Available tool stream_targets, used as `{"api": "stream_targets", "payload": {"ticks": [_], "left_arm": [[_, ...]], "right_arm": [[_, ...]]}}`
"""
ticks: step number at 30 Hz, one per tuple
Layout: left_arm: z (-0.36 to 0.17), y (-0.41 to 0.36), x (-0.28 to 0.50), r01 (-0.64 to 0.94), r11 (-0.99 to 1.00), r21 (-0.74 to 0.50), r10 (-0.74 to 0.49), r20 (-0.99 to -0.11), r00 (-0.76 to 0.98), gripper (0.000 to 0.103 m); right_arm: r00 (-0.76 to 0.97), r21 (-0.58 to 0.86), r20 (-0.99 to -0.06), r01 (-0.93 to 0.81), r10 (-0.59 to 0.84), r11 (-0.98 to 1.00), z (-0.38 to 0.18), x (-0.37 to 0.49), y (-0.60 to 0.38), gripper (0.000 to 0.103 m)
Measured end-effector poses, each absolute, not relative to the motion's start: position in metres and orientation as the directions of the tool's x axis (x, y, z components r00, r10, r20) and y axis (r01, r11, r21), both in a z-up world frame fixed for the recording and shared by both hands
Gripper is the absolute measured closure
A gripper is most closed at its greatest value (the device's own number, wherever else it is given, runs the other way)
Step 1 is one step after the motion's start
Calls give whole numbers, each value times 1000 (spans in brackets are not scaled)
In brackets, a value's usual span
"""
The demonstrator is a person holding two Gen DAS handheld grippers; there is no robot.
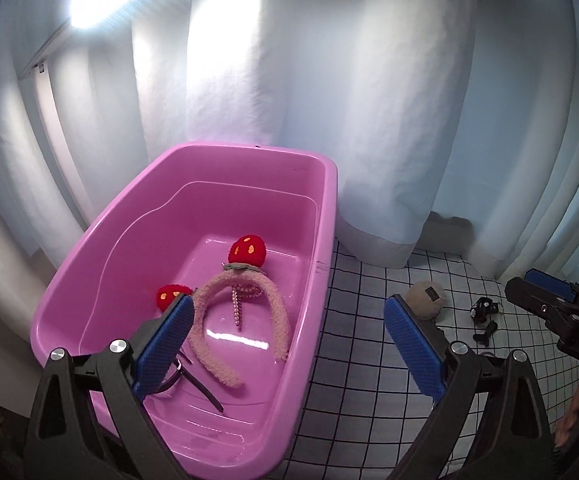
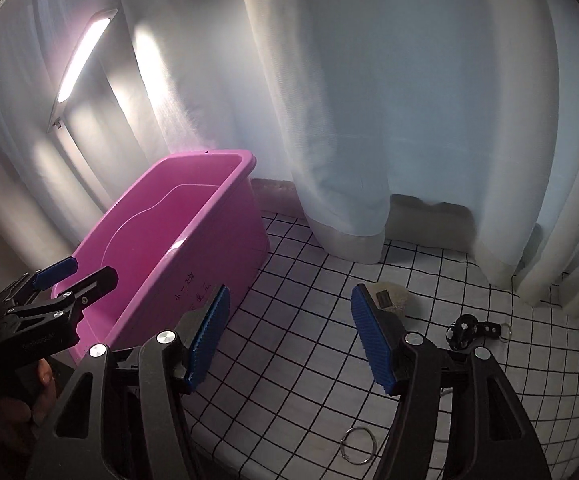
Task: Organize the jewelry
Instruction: 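Move both tools back from the tub down toward the table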
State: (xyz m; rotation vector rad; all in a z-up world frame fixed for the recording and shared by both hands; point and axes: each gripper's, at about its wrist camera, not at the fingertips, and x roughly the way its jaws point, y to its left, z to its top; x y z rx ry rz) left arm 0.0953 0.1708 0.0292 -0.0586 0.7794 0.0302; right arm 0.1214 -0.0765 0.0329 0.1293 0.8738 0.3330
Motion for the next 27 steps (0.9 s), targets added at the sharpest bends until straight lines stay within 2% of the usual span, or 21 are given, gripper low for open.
{"api": "stream_targets", "payload": {"ticks": [5,9,15,18,27], "left_arm": [[11,107,89,16,998,-58,-53,-731,680,7],[-9,58,84,26,997,-69,-70,-767,638,7],[-50,7,63,-49,996,-69,-29,-823,568,6],[-74,-14,50,-89,995,-38,16,-842,539,6],[-123,-35,18,-240,970,-25,99,-865,492,6]], "right_arm": [[610,235,-750,-117,257,965,19,93,-154,41],[597,235,-764,-96,245,967,0,73,-205,37],[530,238,-800,-151,282,959,-34,54,-256,36],[494,243,-812,-201,312,949,-55,51,-268,32],[389,221,-847,-361,362,906,-105,51,-259,32]]}}
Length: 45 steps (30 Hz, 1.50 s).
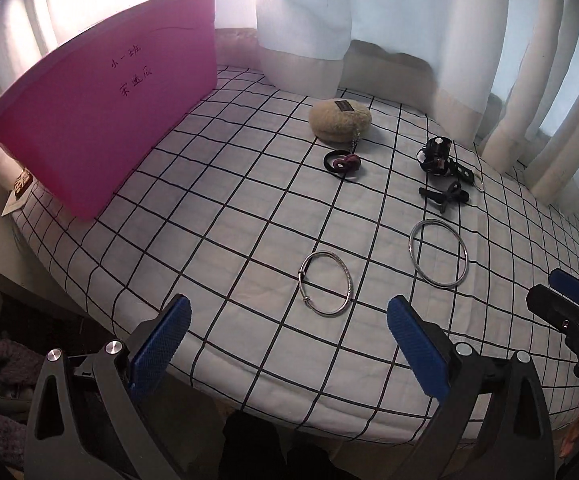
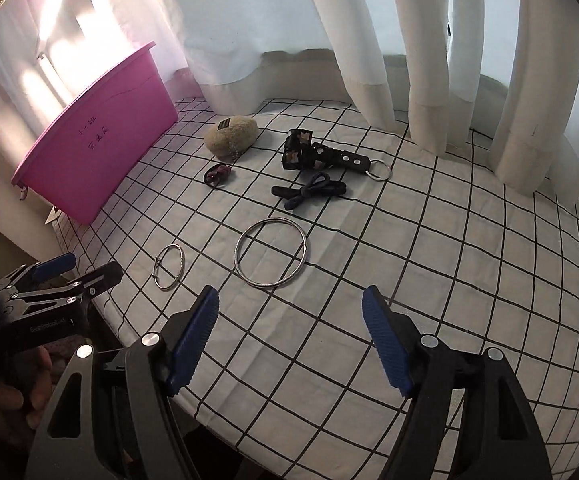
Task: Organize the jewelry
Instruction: 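Move both tools back from the tub down toward the table, then lower the left tool onto the silver cuff bangle while the right tool lowers onto the large silver ring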
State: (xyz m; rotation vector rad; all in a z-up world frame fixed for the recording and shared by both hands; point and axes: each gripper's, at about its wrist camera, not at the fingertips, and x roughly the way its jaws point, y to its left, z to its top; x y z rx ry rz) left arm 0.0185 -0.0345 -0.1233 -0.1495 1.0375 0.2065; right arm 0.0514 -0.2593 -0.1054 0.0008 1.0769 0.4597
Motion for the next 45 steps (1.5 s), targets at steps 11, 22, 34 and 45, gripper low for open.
{"api": "stream_targets", "payload": {"ticks": [11,22,34,45], "left_arm": [[-163,-39,25,-275,961,16,158,-850,502,6],[-182,-39,33,-239,971,-7,133,-816,563,6],[-191,-35,36,-225,974,-9,123,-816,565,6],[-193,-34,40,-225,974,-13,125,-801,586,5]], "right_arm": [[416,238,-814,-397,405,886,-142,60,-240,32],[468,154,-803,-434,369,888,-159,68,-222,32],[484,83,-811,-460,328,884,-167,75,-201,32],[484,45,-827,-450,286,892,-174,81,-194,32]]}}
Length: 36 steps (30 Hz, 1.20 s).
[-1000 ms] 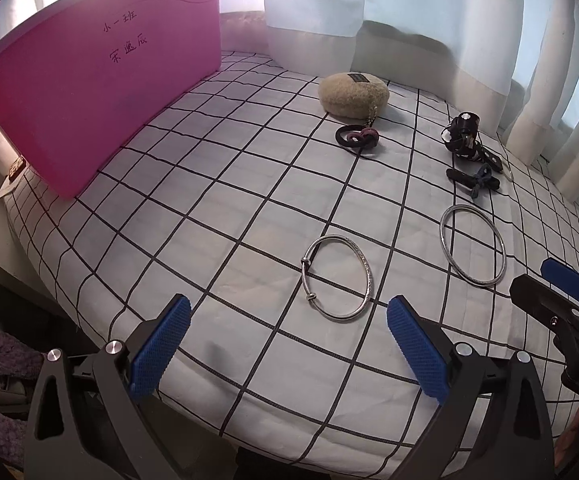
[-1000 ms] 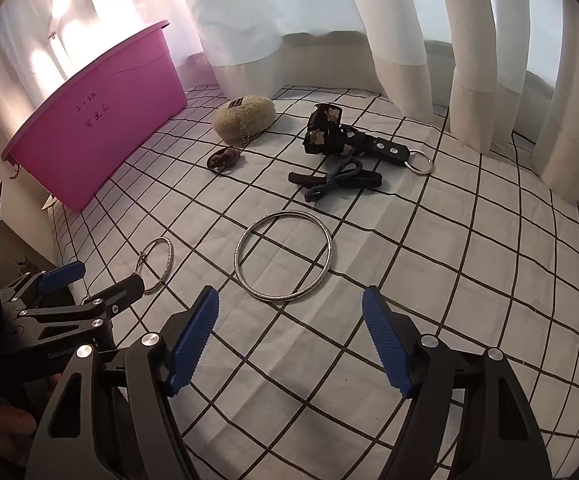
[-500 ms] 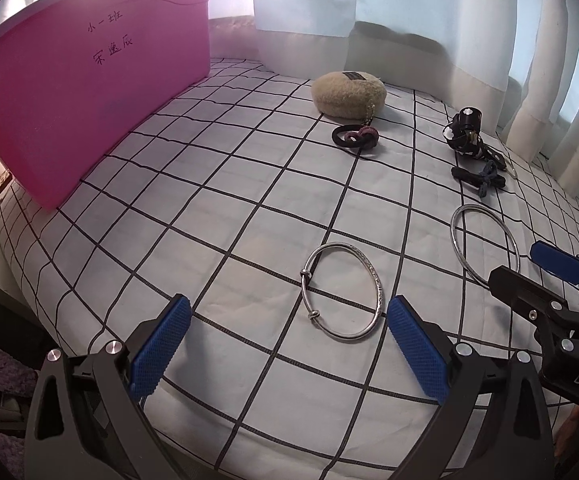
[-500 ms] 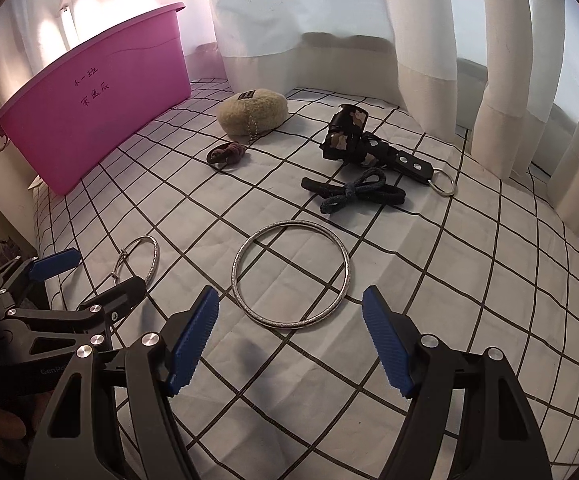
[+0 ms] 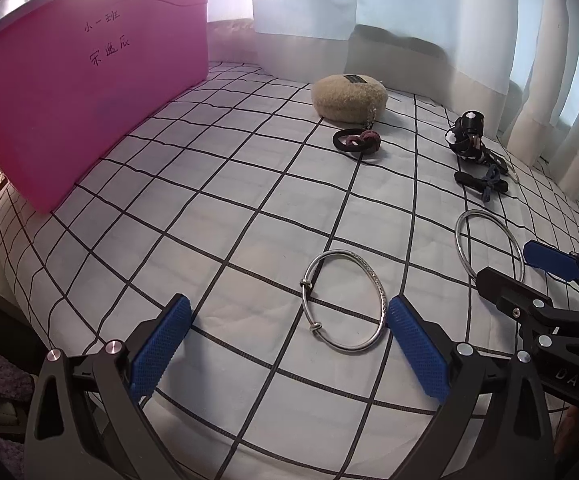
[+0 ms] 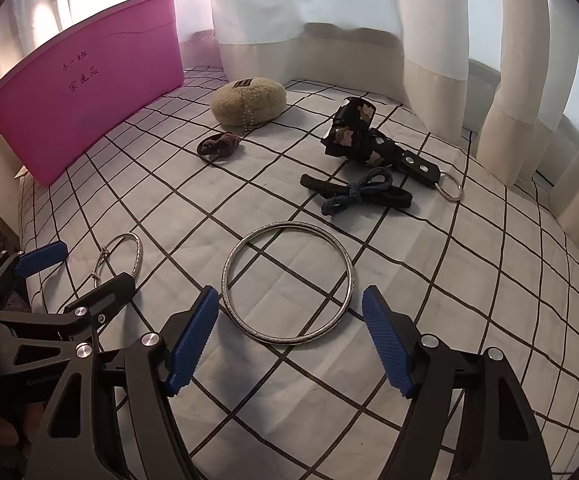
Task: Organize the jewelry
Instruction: 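Lower the left tool onto the silver cuff bangle while the right tool lowers onto the large silver ring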
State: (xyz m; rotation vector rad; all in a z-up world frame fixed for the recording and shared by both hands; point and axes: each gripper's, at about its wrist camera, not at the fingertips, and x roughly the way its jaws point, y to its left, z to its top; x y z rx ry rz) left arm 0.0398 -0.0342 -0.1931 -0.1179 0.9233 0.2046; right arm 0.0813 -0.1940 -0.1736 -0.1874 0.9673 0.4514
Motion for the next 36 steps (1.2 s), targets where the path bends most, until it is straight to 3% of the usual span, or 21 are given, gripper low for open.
{"api": "stream_targets", "payload": {"ticks": [18,26,29,34,36], "left_arm": [[-194,-25,49,-212,977,-9,126,-777,617,5],[-194,-26,45,-220,976,-10,135,-761,634,7],[-192,-30,43,-194,981,-10,120,-757,643,18],[-190,-39,40,-142,990,-14,85,-743,664,39],[-188,-41,39,-130,991,-12,78,-738,670,56]], "right_arm": [[491,-5,-836,-457,247,889,-179,97,-184,18],[492,-11,-837,-453,240,891,-177,94,-183,18],[490,-9,-837,-457,243,889,-178,93,-184,19],[497,-15,-831,-471,251,882,-177,85,-180,33],[494,-6,-830,-470,258,883,-177,86,-181,33]]}}
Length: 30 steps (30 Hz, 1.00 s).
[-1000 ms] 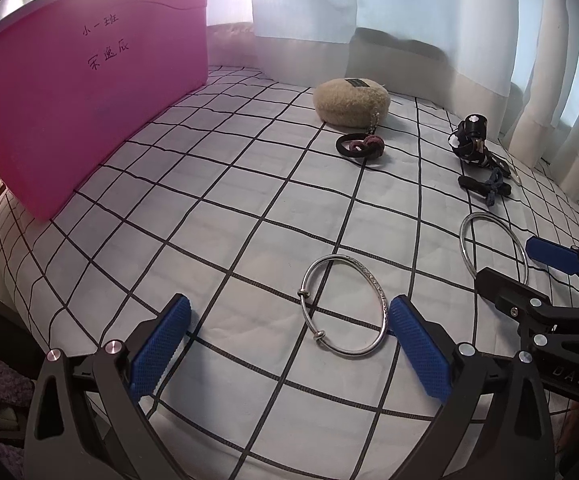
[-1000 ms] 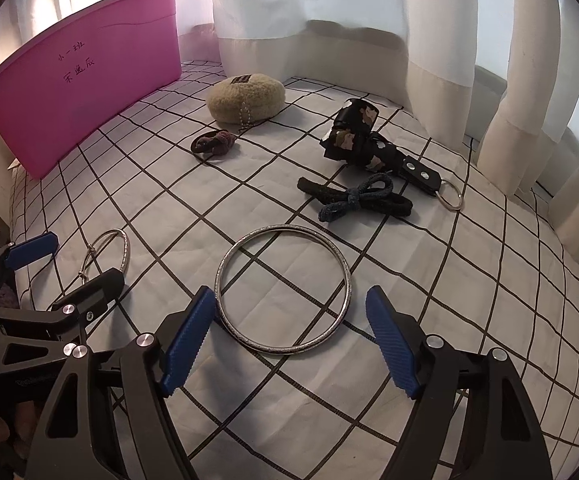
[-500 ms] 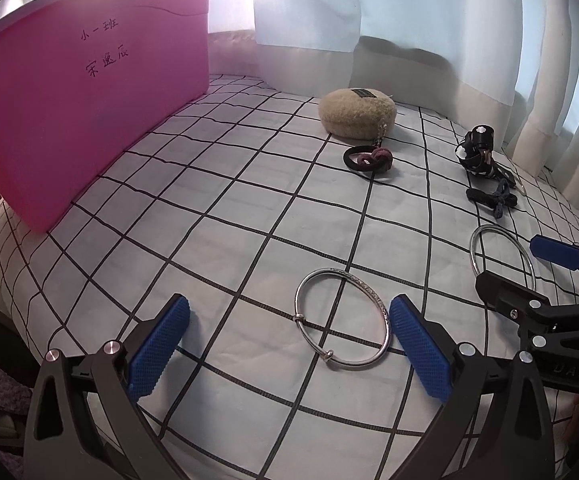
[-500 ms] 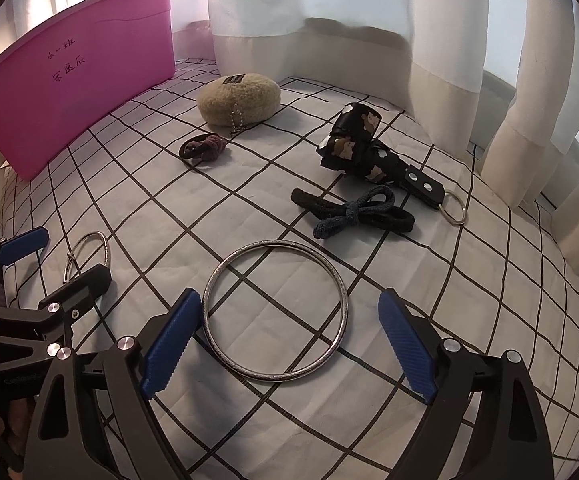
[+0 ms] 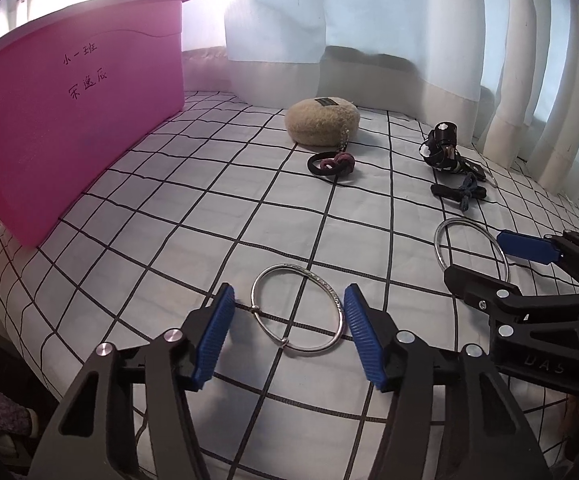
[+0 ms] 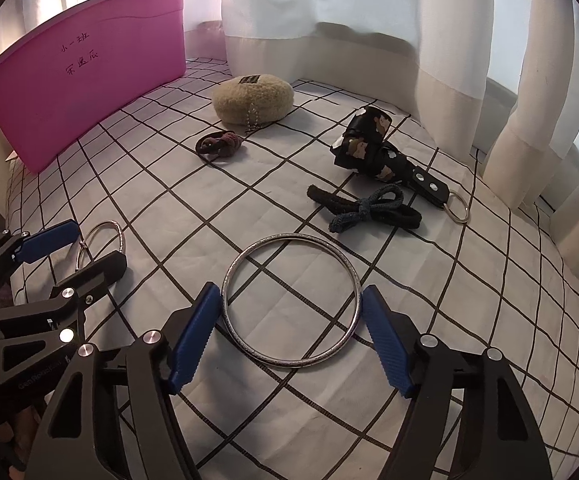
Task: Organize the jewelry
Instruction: 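Lower the left tool onto the silver cuff bangle while the right tool lowers onto the large silver ring, then close the left tool on the bangle while the right tool grips the ring, lift both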
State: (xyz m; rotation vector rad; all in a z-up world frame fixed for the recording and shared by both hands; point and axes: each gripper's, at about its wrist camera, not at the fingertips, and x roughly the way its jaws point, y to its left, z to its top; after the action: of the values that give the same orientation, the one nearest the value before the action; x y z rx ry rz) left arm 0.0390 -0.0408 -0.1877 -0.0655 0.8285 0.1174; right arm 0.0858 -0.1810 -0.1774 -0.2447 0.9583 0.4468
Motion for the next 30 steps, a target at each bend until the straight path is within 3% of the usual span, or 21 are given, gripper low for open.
{"api": "stream_targets", "payload": {"ticks": [19,30], "left_arm": [[-167,-36,23,-135,989,-59,52,-722,690,57],[-138,-39,18,-129,990,-61,48,-711,701,57]], "right_arm": [[488,75,-819,-431,303,899,-164,72,-202,33],[524,85,-797,-397,301,914,-128,67,-220,33]]}}
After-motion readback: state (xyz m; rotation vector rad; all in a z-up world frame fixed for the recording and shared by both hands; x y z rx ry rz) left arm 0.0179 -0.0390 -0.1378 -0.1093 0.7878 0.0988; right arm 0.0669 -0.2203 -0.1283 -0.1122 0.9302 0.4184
